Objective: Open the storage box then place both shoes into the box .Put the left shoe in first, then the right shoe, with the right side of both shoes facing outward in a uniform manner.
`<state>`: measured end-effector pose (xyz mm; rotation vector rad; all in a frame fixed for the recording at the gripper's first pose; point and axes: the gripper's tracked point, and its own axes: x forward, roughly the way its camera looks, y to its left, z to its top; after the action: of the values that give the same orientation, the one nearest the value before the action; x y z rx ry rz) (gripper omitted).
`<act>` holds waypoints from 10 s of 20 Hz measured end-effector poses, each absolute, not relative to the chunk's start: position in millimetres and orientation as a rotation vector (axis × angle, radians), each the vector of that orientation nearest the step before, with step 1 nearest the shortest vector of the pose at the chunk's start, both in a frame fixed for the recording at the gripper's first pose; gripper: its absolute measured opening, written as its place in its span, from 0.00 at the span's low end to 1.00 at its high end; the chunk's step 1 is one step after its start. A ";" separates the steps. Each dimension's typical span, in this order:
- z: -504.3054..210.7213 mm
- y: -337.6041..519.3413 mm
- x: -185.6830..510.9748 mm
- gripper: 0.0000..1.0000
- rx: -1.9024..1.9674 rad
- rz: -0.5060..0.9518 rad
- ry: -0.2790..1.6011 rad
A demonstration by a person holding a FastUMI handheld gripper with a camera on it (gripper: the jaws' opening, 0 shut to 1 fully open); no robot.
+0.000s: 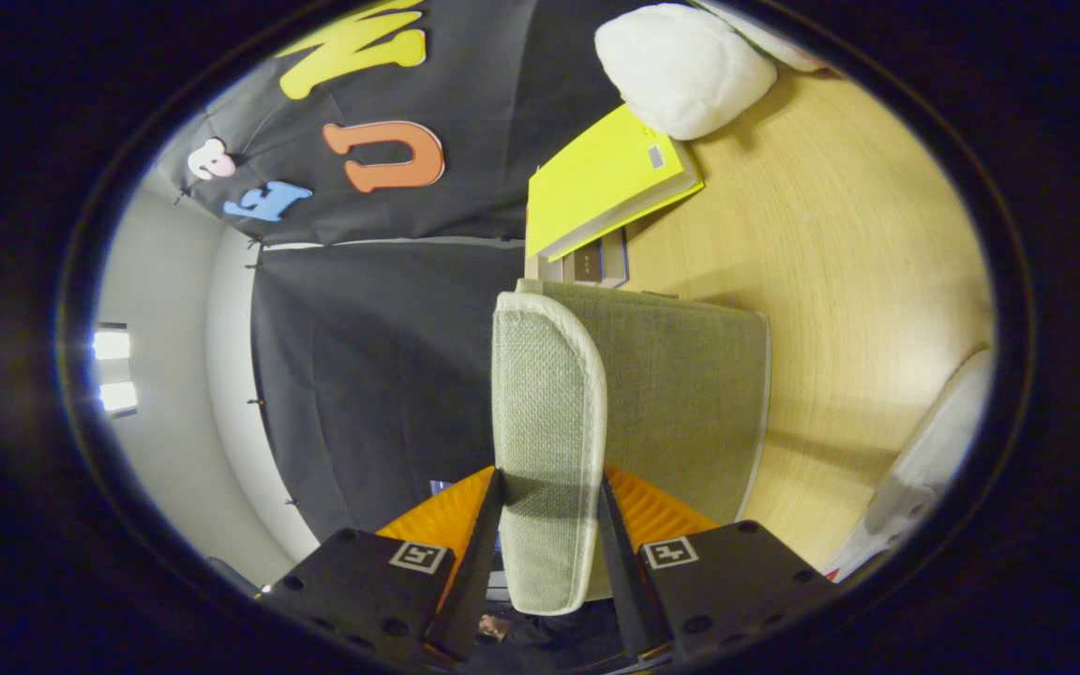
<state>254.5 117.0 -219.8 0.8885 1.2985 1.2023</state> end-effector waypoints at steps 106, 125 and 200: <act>-240.0 -23.8 200.6 0.07 0.469 0.231 1.252; -126.9 159.2 171.9 0.07 0.239 0.406 1.049; -331.8 -172.9 207.6 0.40 0.144 0.133 1.348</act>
<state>207.6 -172.9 -331.8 0.1440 1.3477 0.1334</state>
